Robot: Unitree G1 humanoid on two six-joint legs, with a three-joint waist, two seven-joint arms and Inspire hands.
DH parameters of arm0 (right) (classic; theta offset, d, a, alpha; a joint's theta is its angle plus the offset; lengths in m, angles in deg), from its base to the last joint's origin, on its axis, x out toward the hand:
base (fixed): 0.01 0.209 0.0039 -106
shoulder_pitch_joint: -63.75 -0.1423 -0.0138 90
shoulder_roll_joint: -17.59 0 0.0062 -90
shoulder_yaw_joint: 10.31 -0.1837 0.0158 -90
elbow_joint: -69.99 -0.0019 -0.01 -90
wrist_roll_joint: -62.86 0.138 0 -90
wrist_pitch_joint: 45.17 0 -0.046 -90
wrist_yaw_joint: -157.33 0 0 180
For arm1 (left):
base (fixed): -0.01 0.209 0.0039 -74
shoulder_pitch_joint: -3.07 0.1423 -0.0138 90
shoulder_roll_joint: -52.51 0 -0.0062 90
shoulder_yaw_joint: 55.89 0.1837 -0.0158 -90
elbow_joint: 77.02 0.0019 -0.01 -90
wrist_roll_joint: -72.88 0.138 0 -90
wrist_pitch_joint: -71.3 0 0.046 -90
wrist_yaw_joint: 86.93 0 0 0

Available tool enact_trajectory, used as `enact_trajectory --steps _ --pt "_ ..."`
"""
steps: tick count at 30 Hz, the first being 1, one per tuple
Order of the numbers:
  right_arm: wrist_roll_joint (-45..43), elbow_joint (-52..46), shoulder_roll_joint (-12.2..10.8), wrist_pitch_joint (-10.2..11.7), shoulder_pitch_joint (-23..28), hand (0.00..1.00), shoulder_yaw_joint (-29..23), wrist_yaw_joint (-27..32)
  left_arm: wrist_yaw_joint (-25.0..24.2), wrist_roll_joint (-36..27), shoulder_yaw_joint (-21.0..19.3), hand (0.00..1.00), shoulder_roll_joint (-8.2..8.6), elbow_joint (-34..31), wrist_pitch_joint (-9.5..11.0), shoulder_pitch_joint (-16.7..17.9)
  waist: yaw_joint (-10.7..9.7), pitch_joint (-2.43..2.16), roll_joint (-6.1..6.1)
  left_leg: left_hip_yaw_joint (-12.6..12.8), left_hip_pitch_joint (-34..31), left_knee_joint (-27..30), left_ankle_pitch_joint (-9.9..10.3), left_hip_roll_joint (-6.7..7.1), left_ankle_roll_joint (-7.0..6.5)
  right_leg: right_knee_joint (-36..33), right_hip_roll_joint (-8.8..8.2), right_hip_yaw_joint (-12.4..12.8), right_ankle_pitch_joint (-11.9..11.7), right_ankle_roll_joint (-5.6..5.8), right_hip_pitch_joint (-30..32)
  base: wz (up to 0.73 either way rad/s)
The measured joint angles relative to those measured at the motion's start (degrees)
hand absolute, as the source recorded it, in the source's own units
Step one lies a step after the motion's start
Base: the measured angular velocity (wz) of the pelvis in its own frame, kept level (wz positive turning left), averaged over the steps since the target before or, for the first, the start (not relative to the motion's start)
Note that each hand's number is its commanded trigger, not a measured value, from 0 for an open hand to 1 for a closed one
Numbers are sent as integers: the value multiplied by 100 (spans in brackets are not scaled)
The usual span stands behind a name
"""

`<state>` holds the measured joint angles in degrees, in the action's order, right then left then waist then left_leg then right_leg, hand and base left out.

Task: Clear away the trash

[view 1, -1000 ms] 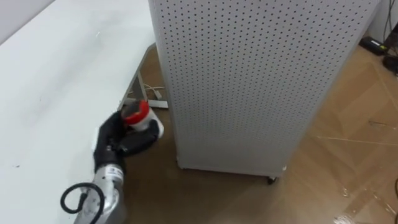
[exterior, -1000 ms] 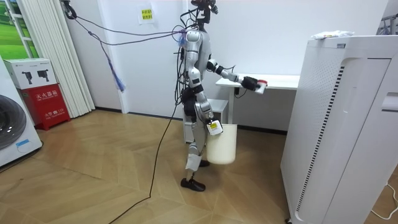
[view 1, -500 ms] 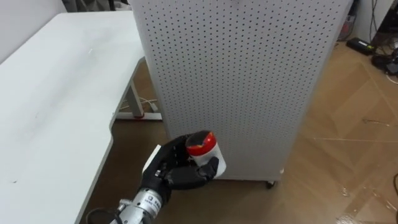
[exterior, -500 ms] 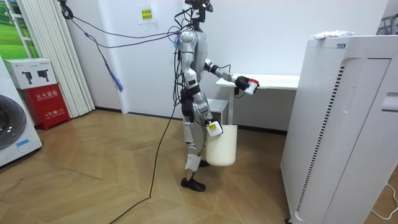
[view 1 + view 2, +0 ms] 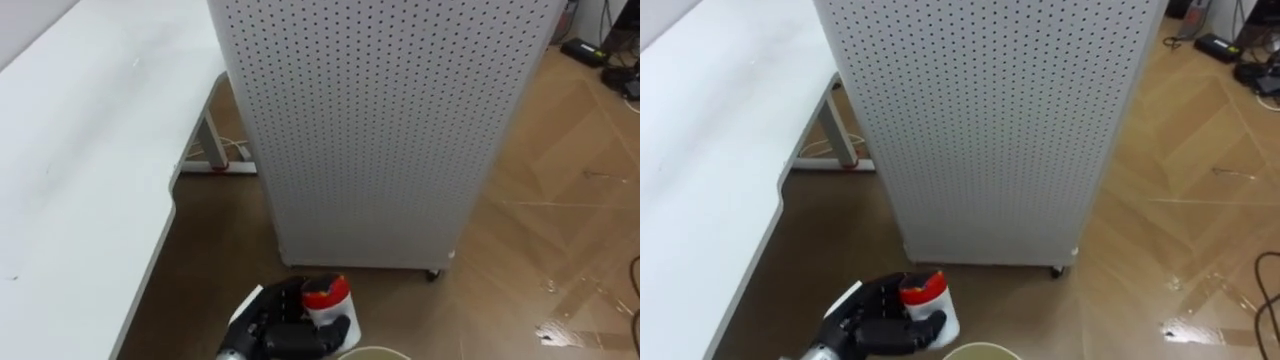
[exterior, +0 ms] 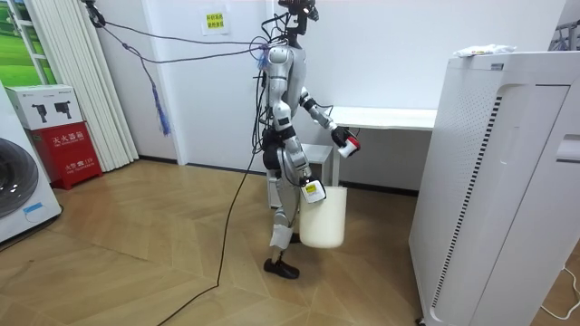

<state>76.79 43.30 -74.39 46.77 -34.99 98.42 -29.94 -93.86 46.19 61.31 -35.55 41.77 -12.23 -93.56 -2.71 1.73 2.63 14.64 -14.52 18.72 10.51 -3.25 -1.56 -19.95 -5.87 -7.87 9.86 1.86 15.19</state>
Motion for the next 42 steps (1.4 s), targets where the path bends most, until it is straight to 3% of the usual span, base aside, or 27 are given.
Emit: enact_trajectory --steps 14,15,16,25,29,36,42 --pt "195 105 112 6 -401 100 4 74 -280 43 17 100 -121 156 -15 238 3 -5 7 -1 -265 110 7 -29 -7 -47 -6 -59 -1 -2 205 1" --pt "202 106 112 7 -413 100 5 95 -281 62 18 59 -120 200 -15 237 7 -5 9 -17 -286 109 8 -28 -8 -71 -4 -64 -1 -3 232 6" --pt "200 107 112 7 -420 100 11 95 -282 71 18 0 -116 234 -15 236 12 -5 9 -17 -295 107 9 -29 -8 -76 -3 -63 -5 -8 249 0" --pt "196 125 -11 7 -404 100 32 86 -298 145 175 0 -31 509 -71 238 4 -1 17 2 -593 257 8 -113 -6 -195 55 -14 -38 -62 547 -1" --pt "202 122 -87 20 -408 100 62 73 -415 144 262 0 106 509 -68 238 9 0 13 54 -595 253 5 -116 -1 -198 63 20 -40 -66 576 -4" --pt "178 280 -296 60 -411 100 53 163 -659 143 375 0 228 508 -64 246 17 46 -63 51 -594 260 6 -104 -2 -172 54 43 -39 -64 578 0" --pt "152 348 -293 105 -417 100 24 107 -1003 143 367 0 293 493 -25 215 11 55 -84 51 -597 254 6 -109 -2 -154 58 39 -39 -63 582 0"
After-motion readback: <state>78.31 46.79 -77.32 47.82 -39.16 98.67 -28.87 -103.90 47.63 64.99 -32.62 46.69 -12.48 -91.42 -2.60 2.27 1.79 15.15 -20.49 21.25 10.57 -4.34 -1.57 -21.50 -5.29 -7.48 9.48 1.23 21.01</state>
